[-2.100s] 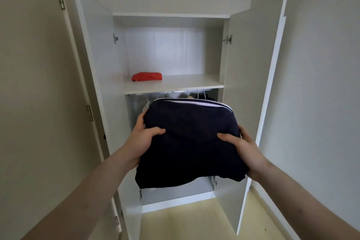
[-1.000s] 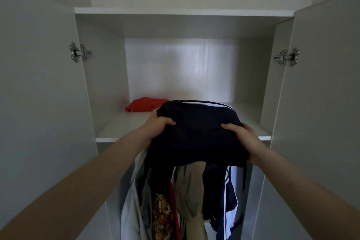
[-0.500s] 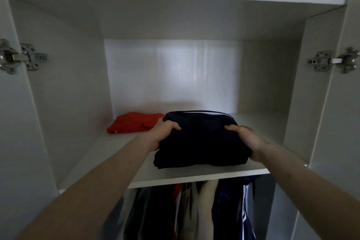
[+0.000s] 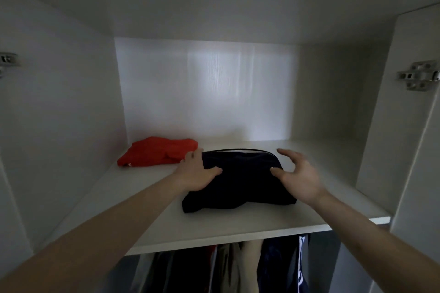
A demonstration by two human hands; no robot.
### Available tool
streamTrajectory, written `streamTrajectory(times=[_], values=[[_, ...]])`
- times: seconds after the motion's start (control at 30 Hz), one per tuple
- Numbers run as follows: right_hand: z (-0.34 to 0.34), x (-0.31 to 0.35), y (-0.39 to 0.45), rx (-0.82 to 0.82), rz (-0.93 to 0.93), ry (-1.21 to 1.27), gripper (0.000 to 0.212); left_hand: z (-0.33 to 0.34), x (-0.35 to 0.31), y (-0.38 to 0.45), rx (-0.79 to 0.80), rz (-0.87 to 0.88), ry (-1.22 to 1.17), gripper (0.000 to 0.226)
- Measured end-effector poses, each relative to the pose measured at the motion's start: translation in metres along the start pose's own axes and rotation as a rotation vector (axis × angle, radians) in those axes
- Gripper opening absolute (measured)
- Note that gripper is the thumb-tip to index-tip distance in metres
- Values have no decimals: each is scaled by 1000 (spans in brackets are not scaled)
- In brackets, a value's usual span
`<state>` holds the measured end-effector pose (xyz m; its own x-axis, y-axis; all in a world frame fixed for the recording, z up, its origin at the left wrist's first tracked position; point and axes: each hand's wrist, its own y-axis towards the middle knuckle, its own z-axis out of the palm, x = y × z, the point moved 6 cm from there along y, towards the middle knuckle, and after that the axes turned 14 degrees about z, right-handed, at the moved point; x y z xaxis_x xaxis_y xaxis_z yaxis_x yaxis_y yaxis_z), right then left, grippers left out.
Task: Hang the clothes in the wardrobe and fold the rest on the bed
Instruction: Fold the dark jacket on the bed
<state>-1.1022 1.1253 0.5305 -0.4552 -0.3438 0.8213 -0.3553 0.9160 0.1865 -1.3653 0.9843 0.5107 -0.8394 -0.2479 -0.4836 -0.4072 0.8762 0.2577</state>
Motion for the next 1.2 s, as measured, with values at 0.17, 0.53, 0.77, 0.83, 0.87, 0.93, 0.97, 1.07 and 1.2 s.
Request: streamTrajectory(times=[0.17,0.53,0.77,0.83,0.87,0.93,0.97,1.07,1.2], values=[[43,-5,-26,29,-240,-317,54,30,-32,-33,180,339,206,105],[84,-29,34,-27,-218,-640,57,76,-13,12,278,402,422,65],[110,-33,83,49,-161,-637,64,87,4,67,229,327,327,59],[118,-35,97,75,-156,-620,65,89,10,80,189,309,312,57],[122,-37,103,81,-155,-611,66,90,13,86,170,303,309,57],[129,-41,115,80,-151,-596,67,93,18,98,140,295,307,56],[133,-42,122,81,-150,-590,67,94,21,104,125,292,301,55],[142,-43,140,87,-162,-580,67,95,30,120,93,284,269,57],[154,-41,162,103,-181,-577,67,98,40,139,31,268,272,59]])
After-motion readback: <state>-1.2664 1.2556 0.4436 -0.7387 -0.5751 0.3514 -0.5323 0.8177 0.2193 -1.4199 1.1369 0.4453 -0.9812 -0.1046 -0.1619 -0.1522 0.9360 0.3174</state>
